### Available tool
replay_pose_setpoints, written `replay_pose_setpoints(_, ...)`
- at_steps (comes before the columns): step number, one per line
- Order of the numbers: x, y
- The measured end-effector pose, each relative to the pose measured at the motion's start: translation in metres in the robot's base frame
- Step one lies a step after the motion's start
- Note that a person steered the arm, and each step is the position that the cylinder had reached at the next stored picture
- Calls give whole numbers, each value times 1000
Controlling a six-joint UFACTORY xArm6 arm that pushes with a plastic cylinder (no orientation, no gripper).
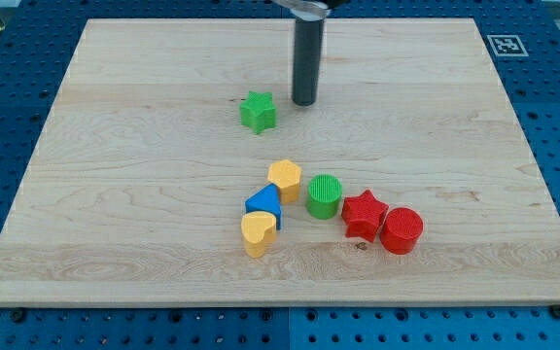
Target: Push the green star to the top left of the yellow hexagon
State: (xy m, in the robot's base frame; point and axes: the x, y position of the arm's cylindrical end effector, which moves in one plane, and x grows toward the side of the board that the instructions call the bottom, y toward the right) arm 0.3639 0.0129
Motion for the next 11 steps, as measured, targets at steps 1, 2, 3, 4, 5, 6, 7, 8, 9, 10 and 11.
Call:
replay_pose_setpoints(1, 3, -9)
replay_pose_setpoints(2, 20, -9)
replay_pose_setpoints(3, 33, -14)
replay_pose_setpoints(4, 6, -20)
replay_pose_setpoints(5, -3, -33)
replay_pose_setpoints(6, 33, -45)
replay_pose_setpoints(7, 59, -45)
replay_pose_setpoints(8, 78, -47)
replay_pose_setpoints(9, 40, -76)
replay_pose_setpoints(10, 40, -110)
replay_pose_setpoints(11, 60, -119)
